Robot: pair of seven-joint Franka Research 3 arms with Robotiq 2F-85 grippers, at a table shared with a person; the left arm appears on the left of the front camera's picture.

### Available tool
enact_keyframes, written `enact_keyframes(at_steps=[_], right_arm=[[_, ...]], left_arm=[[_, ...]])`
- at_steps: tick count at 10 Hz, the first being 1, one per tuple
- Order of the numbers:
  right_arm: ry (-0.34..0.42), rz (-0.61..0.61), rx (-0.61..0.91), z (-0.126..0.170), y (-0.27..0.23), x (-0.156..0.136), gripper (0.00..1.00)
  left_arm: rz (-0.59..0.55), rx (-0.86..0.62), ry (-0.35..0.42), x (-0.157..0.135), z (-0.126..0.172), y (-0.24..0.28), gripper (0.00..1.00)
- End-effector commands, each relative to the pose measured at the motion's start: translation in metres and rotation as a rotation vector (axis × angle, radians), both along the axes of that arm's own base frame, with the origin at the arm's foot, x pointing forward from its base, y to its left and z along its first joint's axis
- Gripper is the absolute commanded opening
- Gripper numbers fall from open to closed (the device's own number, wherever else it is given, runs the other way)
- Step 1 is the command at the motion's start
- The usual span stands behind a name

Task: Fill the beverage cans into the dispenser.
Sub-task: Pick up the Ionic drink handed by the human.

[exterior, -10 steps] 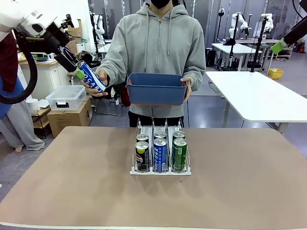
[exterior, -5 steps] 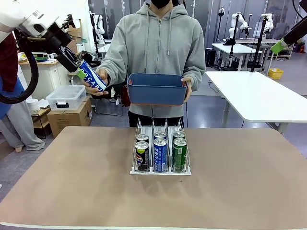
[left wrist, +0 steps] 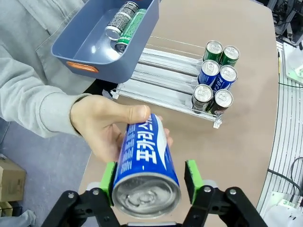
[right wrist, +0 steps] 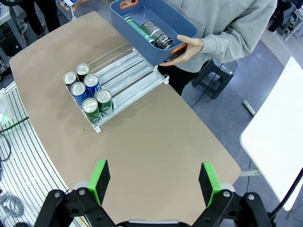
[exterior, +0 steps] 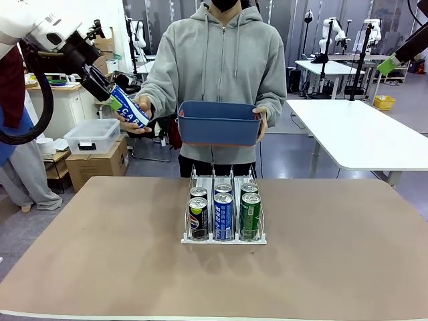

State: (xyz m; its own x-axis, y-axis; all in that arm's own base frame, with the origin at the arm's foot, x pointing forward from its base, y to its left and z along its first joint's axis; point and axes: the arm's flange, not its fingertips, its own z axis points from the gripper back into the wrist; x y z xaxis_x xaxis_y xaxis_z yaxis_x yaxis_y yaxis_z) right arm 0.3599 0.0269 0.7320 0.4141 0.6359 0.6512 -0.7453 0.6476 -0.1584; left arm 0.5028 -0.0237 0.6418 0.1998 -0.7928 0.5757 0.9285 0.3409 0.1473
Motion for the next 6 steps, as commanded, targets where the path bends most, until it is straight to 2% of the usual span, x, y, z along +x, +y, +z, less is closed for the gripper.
enact_keyframes(at_steps=[1, 2, 3, 4, 5, 6], right_arm=[[0.001, 0.000, -0.001, -0.0006, 0.0003, 0.0003, 1.00], [0.001, 0.000, -0.001, -0.0006, 0.0003, 0.0003, 1.00], [0.001, 0.000, -0.001, -0.0006, 0.0003, 0.0003, 1.00], [0.001, 0.000, -0.001, -0.0006, 0.0003, 0.0003, 1.00], [0.001, 0.000, -0.001, -0.0006, 0.0003, 0.0003, 1.00], [0.001, 0.000, -0.001, -0.0006, 0.0003, 0.0003, 1.00]], left_arm=[[0.010, -0.029, -0.005, 0.0009, 0.0007, 0.0025, 0.55], [0.012, -0.034, -0.005, 0.0003, 0.0006, 0.0024, 0.20], [0.016, -0.038, -0.011, 0.0003, 0.0011, 0.0026, 0.35], [0.023, -0.042, -0.016, 0.0012, 0.0023, 0.0032, 0.00], [0.030, -0.047, -0.018, 0.0013, 0.0025, 0.0039, 0.15], [0.026, -0.030, -0.018, 0.0005, 0.0009, 0.0044, 0.00]])
